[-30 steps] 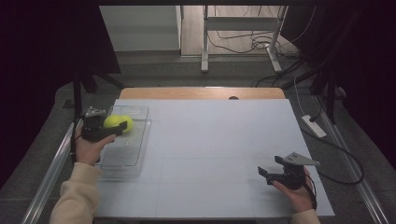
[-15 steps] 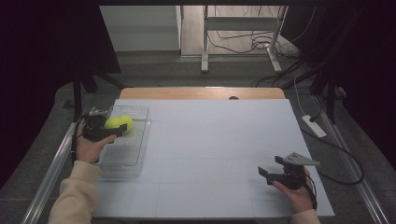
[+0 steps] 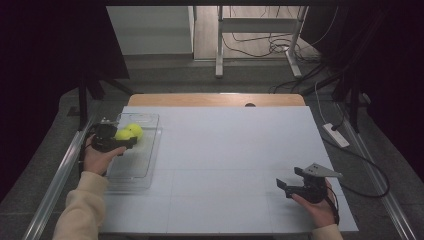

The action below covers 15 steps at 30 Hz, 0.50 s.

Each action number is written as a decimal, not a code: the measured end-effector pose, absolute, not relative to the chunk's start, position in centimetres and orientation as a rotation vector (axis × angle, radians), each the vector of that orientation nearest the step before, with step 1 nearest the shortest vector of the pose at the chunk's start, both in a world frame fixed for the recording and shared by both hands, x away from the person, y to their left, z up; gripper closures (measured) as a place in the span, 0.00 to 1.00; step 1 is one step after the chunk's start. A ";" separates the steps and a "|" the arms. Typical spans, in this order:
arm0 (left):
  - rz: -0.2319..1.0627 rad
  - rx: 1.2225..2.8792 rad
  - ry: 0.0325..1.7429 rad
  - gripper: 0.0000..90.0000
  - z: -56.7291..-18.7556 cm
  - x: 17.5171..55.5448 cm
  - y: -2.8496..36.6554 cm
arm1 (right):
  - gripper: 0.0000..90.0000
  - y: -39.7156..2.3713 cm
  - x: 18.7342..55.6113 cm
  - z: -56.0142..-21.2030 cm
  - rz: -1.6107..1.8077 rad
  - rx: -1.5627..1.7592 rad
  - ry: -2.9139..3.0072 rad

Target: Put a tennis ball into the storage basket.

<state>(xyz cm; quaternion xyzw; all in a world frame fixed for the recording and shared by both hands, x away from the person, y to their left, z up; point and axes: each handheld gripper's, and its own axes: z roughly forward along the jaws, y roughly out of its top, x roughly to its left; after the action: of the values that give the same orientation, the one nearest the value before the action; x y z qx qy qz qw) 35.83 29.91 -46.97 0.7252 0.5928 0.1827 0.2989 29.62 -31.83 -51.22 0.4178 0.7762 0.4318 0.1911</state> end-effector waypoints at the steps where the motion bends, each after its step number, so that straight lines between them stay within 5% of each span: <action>1: 0.480 1.925 1.581 0.30 -47.0 35.9 29.9 | 0.14 -31.8 29.6 -51.2 1.217 1.173 2.181; 15: 0.431 1.981 1.624 0.29 -47.9 36.3 29.8 | 0.14 -31.9 29.6 -51.2 1.213 1.176 2.179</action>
<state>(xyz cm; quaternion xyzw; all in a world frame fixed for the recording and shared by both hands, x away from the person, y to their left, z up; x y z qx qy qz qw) 36.25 29.81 -47.86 0.7346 0.6021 0.1599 0.2689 29.60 -31.87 -51.19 0.4187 0.7757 0.4320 0.1908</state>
